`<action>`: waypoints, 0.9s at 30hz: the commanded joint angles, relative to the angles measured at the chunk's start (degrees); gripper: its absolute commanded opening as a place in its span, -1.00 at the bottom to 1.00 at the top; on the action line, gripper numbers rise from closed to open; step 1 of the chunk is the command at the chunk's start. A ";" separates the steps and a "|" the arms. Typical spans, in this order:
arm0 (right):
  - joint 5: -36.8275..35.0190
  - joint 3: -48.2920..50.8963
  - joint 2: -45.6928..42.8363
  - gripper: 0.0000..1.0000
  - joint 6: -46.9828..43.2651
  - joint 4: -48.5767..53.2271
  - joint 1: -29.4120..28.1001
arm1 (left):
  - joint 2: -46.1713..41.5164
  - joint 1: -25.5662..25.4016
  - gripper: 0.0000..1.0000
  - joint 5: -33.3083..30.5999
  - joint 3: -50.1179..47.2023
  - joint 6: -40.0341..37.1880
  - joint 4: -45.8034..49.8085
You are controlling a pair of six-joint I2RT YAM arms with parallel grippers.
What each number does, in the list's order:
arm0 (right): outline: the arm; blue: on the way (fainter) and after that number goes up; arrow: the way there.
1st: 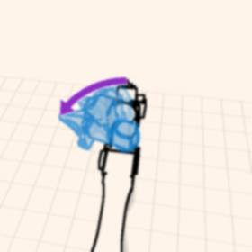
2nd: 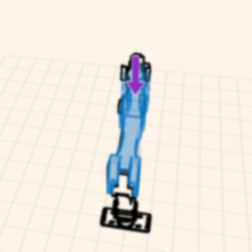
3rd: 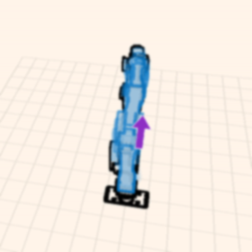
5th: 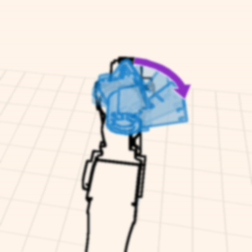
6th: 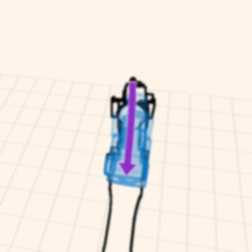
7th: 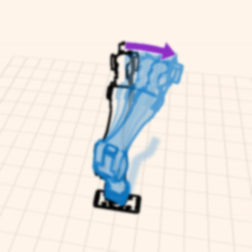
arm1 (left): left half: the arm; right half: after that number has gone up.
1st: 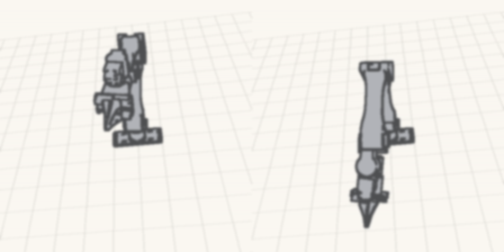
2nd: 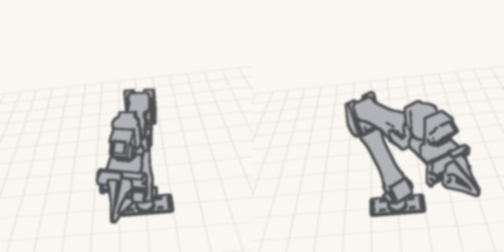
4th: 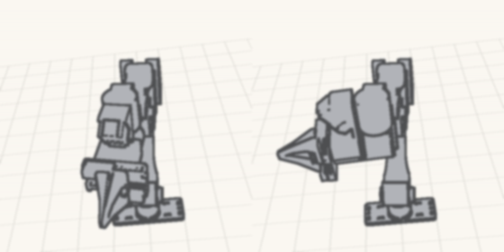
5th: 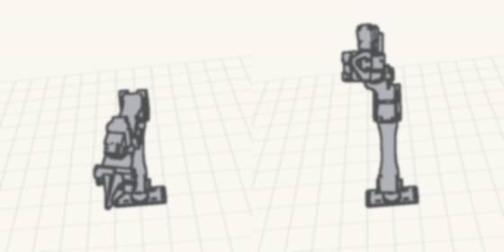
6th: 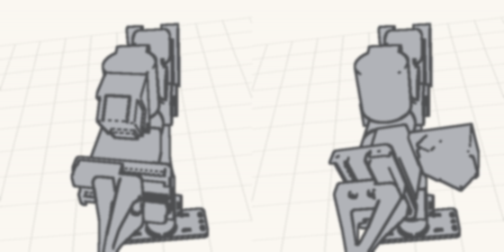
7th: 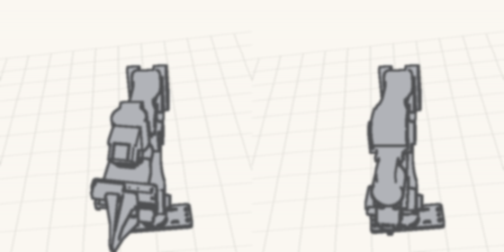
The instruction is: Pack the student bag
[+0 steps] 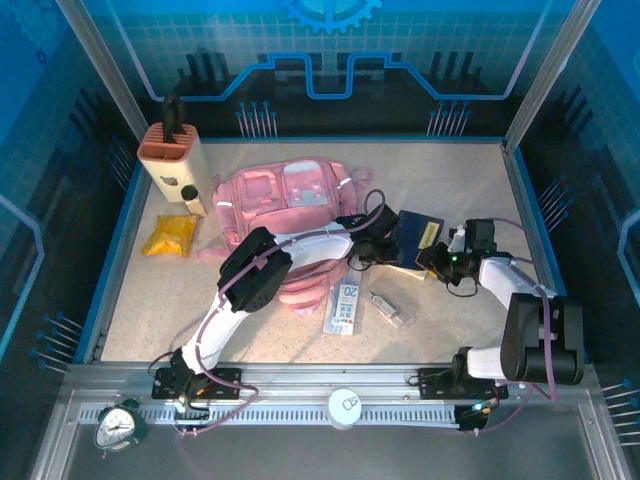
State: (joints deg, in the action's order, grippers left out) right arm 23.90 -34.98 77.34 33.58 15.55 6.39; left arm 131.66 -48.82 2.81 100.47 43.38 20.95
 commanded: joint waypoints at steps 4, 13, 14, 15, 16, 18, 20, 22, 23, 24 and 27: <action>0.29 -0.86 2.93 -0.27 0.43 -0.48 -0.27 | 1.20 -0.04 -0.74 -0.16 1.21 -1.00 2.72; -6.41 -1.23 4.19 -0.09 -0.71 1.32 -0.15 | 0.89 -0.12 -0.73 -0.42 0.97 -1.07 3.01; -6.15 -1.23 4.61 -0.08 -0.64 0.79 -0.18 | 0.89 -0.09 -0.74 -0.43 1.00 -0.92 2.90; -5.61 -1.33 5.09 -0.08 -0.54 0.41 -0.26 | 0.97 -0.05 -0.74 -0.28 1.02 -0.84 2.83; -5.37 -1.62 5.52 -0.08 -0.48 0.28 -0.32 | 0.89 -0.09 -0.74 -0.10 0.91 -0.71 2.73; -4.26 -2.08 6.55 -0.08 -0.29 -0.45 -0.66 | 0.95 -0.18 -0.75 0.00 0.94 -0.66 2.54; -3.18 -2.35 7.31 -0.08 -0.01 -1.60 -1.24 | 0.97 -0.21 -0.75 0.17 0.89 -0.48 2.52; -3.08 -3.13 8.11 -0.10 0.16 -1.53 -2.06 | 0.82 -0.23 -0.75 0.35 0.69 -0.33 2.32; -2.79 -3.44 8.46 -0.13 0.38 -1.57 -2.42 | 0.76 -0.27 -0.76 0.49 0.57 -0.18 2.21; -2.19 -3.48 8.59 -0.15 0.64 -2.08 -2.70 | 0.57 -0.33 -0.76 0.58 0.43 -0.22 2.07; -1.48 -3.92 8.57 -0.20 1.13 -2.72 -3.09 | 0.18 -0.48 -0.76 0.65 -0.04 -0.20 1.62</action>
State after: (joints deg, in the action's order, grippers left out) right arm 19.53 -37.17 85.06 34.11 15.25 4.80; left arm 131.66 -48.82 2.66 100.47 43.42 21.17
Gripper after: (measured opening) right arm 0.405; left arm 0.119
